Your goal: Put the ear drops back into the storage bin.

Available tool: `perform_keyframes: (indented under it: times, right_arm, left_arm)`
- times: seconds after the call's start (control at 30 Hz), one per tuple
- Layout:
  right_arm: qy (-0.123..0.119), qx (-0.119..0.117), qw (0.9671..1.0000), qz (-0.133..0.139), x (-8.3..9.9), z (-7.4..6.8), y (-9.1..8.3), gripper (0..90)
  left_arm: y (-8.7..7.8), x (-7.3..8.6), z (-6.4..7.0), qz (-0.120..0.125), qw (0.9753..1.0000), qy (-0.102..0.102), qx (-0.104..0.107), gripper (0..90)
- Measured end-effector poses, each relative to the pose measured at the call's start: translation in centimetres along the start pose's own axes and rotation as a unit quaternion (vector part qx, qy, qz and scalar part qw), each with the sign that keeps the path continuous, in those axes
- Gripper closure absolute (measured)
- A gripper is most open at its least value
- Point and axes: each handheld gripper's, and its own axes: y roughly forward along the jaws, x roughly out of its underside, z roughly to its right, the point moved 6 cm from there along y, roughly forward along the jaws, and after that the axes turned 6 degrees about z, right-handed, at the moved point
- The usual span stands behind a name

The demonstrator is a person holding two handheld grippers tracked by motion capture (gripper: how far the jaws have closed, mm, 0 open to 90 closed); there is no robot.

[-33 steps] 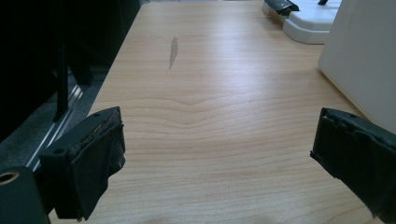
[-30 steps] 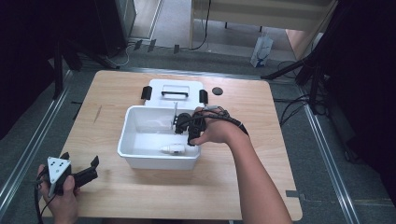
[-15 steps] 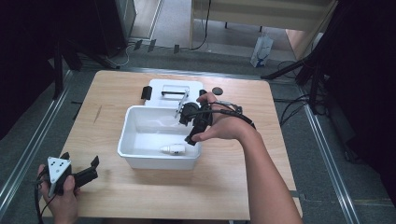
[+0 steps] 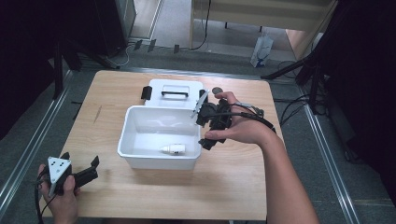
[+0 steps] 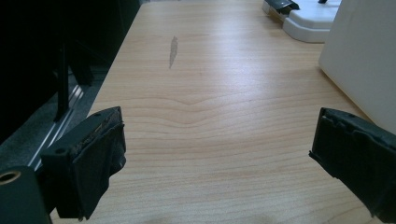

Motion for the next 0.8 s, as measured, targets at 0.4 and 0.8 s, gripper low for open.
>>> perform_keyframes:
  times: [0.4,0.8]
  right_arm:
    - [0.038,0.021,0.9991,-0.002,5.3,0.6,-0.3,0.0]
    - [0.095,0.045,0.9944,0.006,11.0,0.8,0.1,0.0]
  left_arm:
    - [0.0,0.0,0.0,-0.001,1.0,0.0,0.001,3.8]
    - [0.0,0.0,0.1,0.001,1.0,0.003,0.001,3.8]
